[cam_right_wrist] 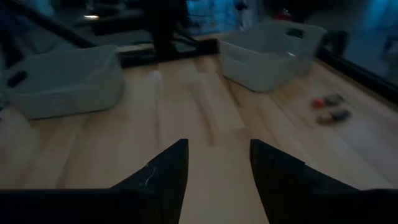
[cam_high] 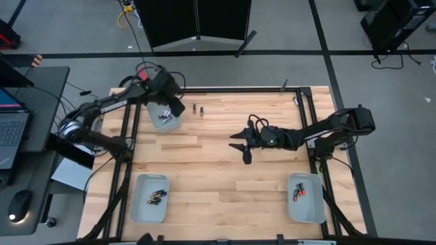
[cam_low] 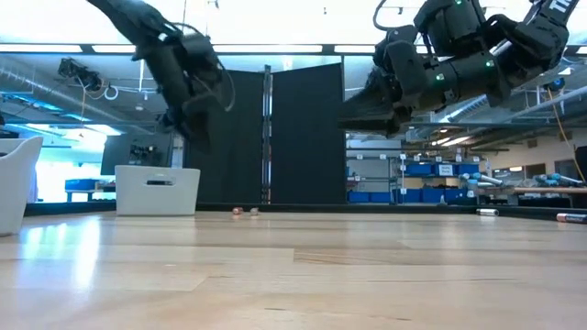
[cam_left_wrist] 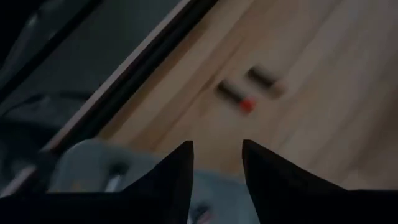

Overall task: Sort batteries
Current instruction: Put the black-brown battery into the bottom left gray bin, then adjust the bottom right gray bin, then put the silver battery into the top left gray bin

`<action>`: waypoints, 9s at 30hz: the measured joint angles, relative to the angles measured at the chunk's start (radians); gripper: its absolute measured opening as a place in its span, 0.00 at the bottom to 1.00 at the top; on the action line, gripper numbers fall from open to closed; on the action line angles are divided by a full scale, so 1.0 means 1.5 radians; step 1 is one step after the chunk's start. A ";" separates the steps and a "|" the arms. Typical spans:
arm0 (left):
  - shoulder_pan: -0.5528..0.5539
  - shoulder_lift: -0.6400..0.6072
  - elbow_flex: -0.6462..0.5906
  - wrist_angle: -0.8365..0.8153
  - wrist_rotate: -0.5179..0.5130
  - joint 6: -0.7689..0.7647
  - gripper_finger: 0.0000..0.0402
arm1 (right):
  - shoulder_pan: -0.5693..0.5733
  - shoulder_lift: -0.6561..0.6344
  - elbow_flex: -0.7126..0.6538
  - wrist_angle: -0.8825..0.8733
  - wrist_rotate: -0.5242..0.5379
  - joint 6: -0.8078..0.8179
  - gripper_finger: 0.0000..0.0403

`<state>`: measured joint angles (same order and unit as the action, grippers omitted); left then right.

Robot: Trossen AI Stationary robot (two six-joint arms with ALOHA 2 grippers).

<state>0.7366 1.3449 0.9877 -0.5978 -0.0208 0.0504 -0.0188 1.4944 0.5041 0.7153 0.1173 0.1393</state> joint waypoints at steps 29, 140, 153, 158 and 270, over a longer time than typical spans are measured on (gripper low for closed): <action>-0.195 0.228 -0.025 0.320 -0.130 -0.390 0.43 | -0.008 -0.116 0.000 -0.130 0.051 -0.008 0.45; -1.086 0.047 -0.157 -0.174 -0.050 -0.763 0.11 | 0.000 -0.115 0.001 -0.210 -0.009 -0.045 0.05; -1.086 0.044 -0.031 -0.307 -0.099 -0.804 0.34 | 0.050 -0.115 0.242 -0.705 -0.027 -0.056 0.04; -1.083 0.014 0.012 -0.292 -0.206 -0.784 0.24 | 0.128 -0.116 0.347 -0.950 -0.048 0.026 0.04; -0.521 -0.094 -0.333 0.766 0.000 -0.106 0.01 | -0.559 0.065 0.454 -1.212 0.112 -0.008 0.07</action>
<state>-0.0456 1.2034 0.4885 0.5506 -0.0204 -0.1086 -0.8579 1.5911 1.1854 -1.1020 0.2860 0.1273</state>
